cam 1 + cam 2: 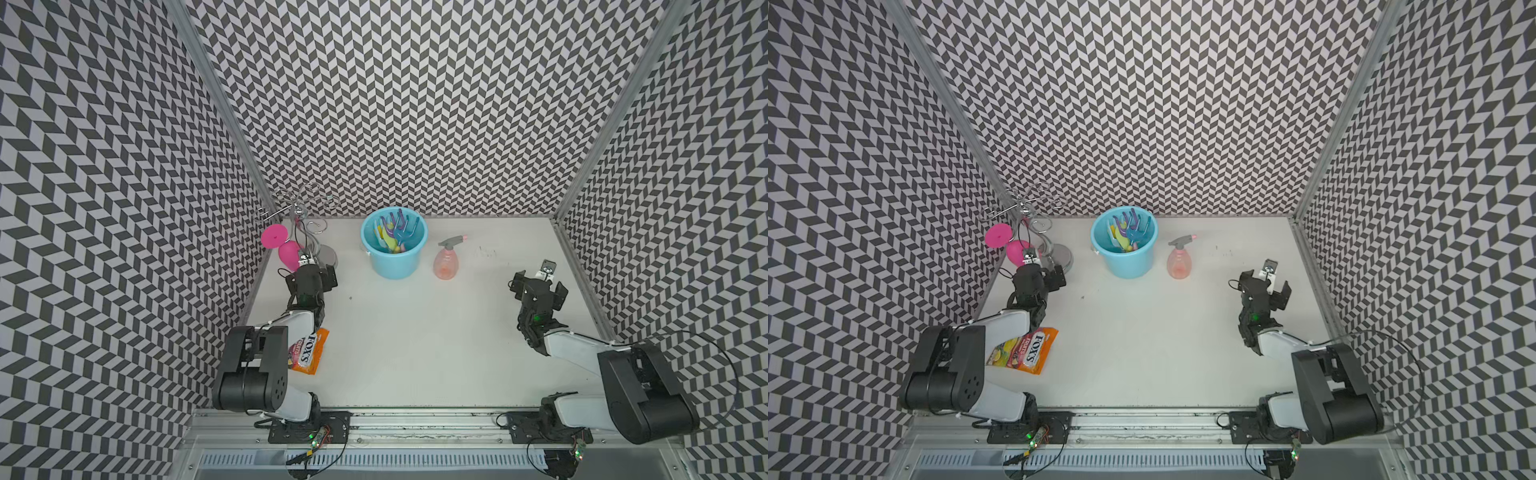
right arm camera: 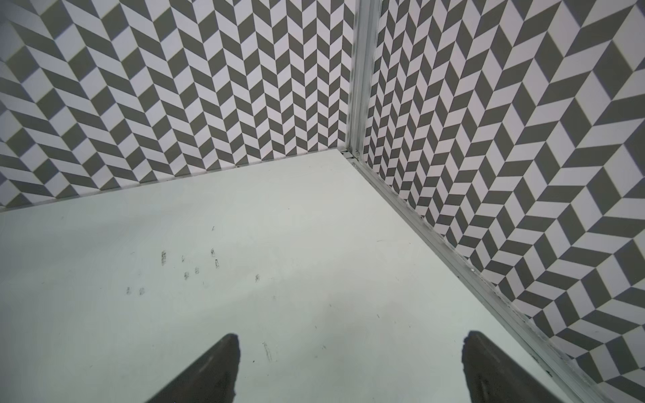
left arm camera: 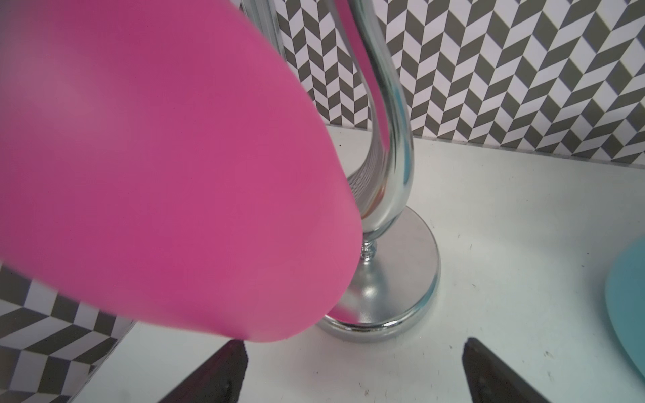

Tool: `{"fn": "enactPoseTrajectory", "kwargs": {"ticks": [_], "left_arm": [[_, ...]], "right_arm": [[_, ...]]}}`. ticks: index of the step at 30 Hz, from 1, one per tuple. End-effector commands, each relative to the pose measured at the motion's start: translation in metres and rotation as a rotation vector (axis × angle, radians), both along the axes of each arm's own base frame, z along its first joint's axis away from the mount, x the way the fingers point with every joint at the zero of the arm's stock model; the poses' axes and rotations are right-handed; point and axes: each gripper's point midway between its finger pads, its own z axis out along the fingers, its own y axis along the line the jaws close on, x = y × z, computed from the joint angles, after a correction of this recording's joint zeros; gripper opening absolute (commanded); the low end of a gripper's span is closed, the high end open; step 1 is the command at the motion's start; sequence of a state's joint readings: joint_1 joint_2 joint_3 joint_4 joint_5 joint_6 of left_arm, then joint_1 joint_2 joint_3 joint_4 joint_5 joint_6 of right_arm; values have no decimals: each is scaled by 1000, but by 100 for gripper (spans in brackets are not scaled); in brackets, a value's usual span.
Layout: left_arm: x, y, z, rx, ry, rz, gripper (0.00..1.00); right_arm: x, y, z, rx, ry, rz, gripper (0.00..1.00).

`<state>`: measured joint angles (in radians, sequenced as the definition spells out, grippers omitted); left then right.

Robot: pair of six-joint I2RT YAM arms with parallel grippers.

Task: Organize the gardening tools
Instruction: Reset both arms

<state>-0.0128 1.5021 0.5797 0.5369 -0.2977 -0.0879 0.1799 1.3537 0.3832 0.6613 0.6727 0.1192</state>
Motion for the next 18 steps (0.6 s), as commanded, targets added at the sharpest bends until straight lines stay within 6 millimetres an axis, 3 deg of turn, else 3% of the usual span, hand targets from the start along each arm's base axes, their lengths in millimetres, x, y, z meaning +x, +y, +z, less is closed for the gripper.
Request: {"fn": "enactPoseTrajectory", "kwargs": {"ticks": [1,10,14,18], "left_arm": [[4,-4,15,-10,-103,-42,97],[-8,-16,24,-27,-193,-119,97],[-16,-4,20,-72,-216,-99,97],[-9,-5,14,-98,-211,-131,97]], "right_arm": [[6,3,27,32,-163,37,100],[10,7,23,44,-183,79,100],[13,6,22,50,-174,79,100],[15,4,24,48,-194,89,100]]}}
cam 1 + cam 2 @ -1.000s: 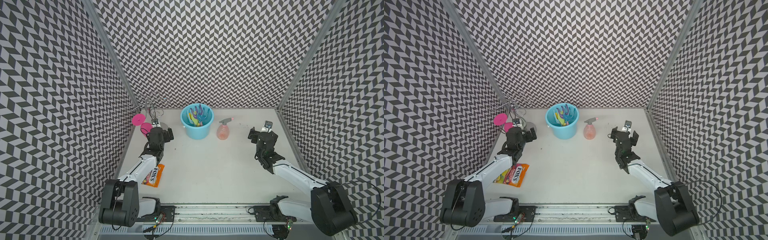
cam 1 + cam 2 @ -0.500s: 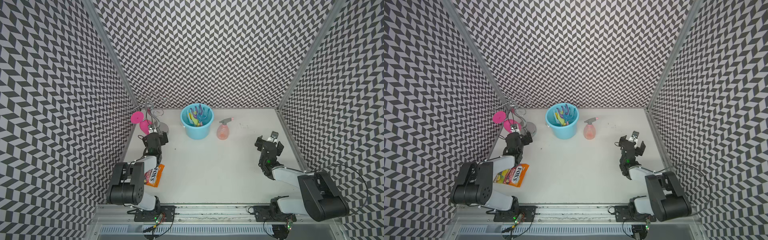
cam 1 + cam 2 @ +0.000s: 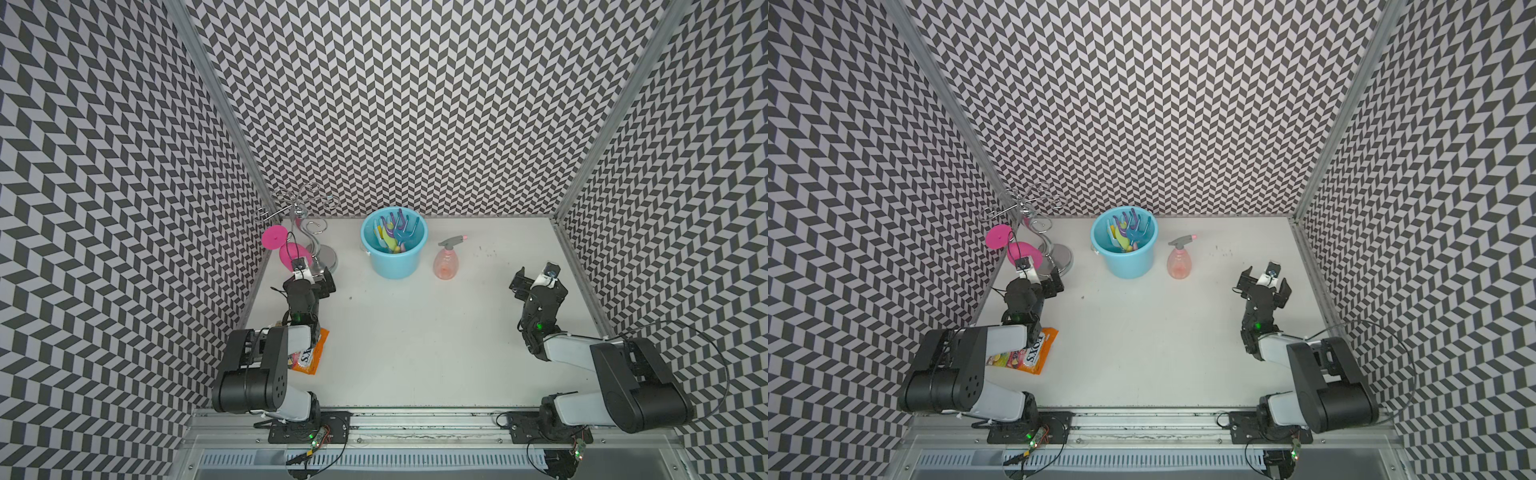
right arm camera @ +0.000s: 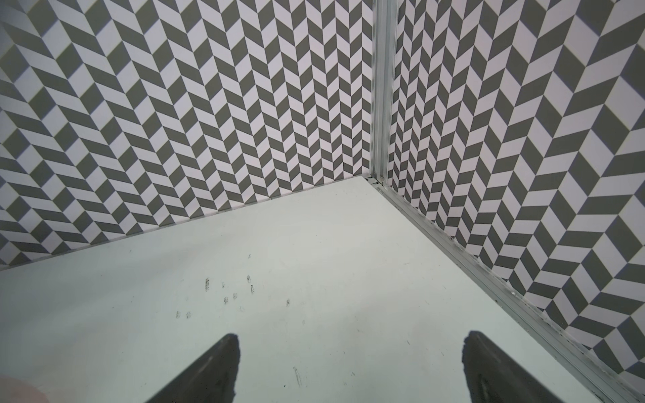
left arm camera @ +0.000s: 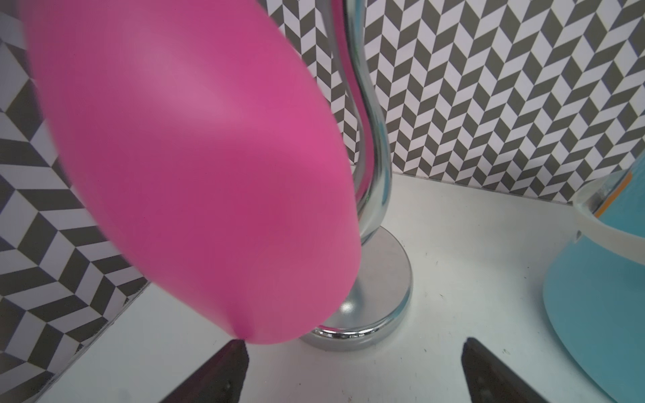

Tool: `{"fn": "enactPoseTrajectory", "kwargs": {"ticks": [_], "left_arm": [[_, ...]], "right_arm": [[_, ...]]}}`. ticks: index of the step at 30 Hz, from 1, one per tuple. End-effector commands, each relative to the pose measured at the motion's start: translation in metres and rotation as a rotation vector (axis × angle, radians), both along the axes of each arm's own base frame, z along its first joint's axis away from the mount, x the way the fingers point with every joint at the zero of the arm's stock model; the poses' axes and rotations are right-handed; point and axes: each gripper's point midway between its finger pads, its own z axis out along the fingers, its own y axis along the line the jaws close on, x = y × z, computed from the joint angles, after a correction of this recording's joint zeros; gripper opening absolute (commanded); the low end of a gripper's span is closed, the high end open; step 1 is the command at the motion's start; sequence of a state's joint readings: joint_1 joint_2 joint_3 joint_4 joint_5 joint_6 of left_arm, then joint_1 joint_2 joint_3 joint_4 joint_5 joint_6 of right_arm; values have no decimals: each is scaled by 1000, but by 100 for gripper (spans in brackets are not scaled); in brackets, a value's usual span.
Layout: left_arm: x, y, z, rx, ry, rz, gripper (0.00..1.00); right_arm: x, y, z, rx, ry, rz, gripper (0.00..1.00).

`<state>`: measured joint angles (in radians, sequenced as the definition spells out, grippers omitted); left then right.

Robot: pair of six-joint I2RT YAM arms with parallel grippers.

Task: Organize the gardening tools
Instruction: Reset both arms

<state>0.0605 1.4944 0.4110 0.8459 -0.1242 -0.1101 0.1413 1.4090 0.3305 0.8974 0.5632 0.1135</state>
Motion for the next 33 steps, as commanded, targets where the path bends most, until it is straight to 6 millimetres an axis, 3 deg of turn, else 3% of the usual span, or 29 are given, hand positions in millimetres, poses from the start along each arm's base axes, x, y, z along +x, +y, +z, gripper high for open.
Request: {"fn": "enactPoseTrajectory", "kwargs": {"ticks": [1,5,8,11,12,13,14,16,20,21,33], "left_arm": [[10,-8,9,-21,-41,-51,96],[7,-24,10,32,-58,-93,97],[12,-40,7,83,-43,-152,98],[0,-47,12,92,-94,-193,99],[-7,-48,12,97,-118,-198,100],[-18,-48,13,104,-162,-193,100],[-24,-44,20,118,-224,-159,100],[-16,-38,12,102,-153,-103,100],[-18,-39,13,103,-161,-107,100],[-19,-39,14,106,-169,-106,100],[-20,-39,15,106,-170,-106,100]], "right_arm": [[7,2,16,4,-83,29,100],[0,4,17,-8,-143,57,100],[4,22,16,-43,-126,172,100],[-6,30,6,-69,-149,231,100],[-12,30,12,-77,-197,235,100],[-14,29,17,-84,-223,225,100],[-8,27,10,-70,-177,215,100],[7,24,6,-45,-113,200,100],[3,24,18,-58,-195,202,100],[-6,24,10,-62,-180,203,100],[0,24,7,-45,-158,234,100]]}}
